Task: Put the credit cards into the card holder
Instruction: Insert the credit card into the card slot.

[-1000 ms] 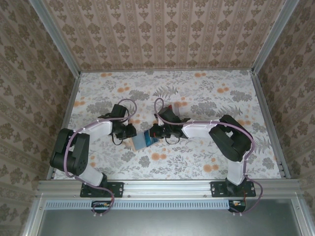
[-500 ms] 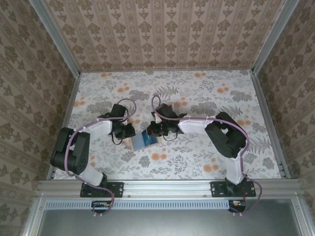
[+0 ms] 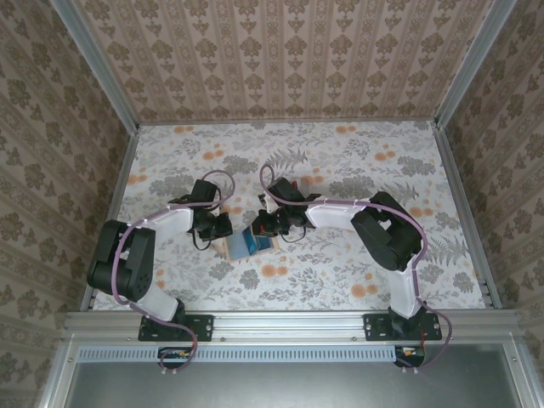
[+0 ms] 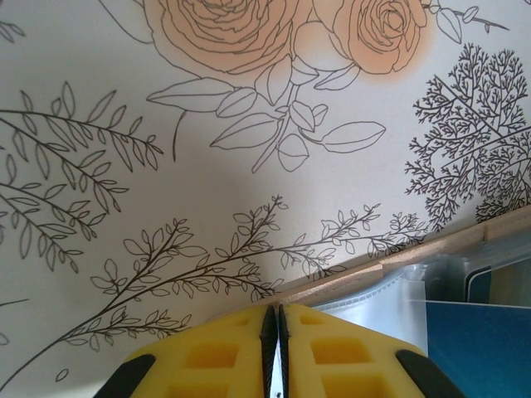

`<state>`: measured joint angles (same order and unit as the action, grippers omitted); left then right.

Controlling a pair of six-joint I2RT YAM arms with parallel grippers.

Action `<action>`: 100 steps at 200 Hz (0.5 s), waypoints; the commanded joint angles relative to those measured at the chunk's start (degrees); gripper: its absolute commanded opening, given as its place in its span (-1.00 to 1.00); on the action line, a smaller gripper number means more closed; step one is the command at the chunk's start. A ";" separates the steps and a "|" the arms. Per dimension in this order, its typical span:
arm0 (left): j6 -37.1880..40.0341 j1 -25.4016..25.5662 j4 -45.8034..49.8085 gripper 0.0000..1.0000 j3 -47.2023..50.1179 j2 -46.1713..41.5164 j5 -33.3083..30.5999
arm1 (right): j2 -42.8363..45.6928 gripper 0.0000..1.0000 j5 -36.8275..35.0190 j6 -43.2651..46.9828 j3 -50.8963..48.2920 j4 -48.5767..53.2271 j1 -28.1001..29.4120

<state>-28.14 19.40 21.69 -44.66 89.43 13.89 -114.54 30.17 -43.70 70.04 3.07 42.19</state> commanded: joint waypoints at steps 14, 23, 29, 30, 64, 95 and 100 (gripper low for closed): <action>1.75 -0.63 1.65 -0.71 1.13 2.33 -2.46 | -2.13 -0.86 1.08 -1.08 0.48 -1.12 -0.07; 1.77 -0.59 1.55 -0.71 1.23 2.40 -2.46 | -2.27 -0.86 -0.33 -1.21 0.36 -1.36 -0.01; 1.77 -0.59 1.55 -0.71 1.25 2.33 -2.39 | -2.38 -0.86 -1.27 -1.19 0.28 -1.31 -0.03; 1.77 -0.59 1.53 -0.72 1.29 2.33 -2.38 | -2.37 -0.86 -1.53 -1.15 0.28 -1.36 -0.02; 1.73 -0.59 1.42 -0.72 1.33 2.76 -2.29 | -2.14 -0.86 -7.47 -0.95 -0.96 -2.83 0.31; 1.86 -0.59 1.42 -0.72 1.08 3.24 -2.17 | -3.22 -0.86 -9.80 0.26 -0.53 -2.00 1.17; 1.86 -0.61 1.41 -0.72 1.07 3.34 -2.20 | -3.37 -0.86 -9.93 0.36 -0.44 -1.80 1.43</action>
<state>-27.97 19.40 21.63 -44.66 89.58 13.93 -115.52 25.65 -43.88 70.00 0.91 42.59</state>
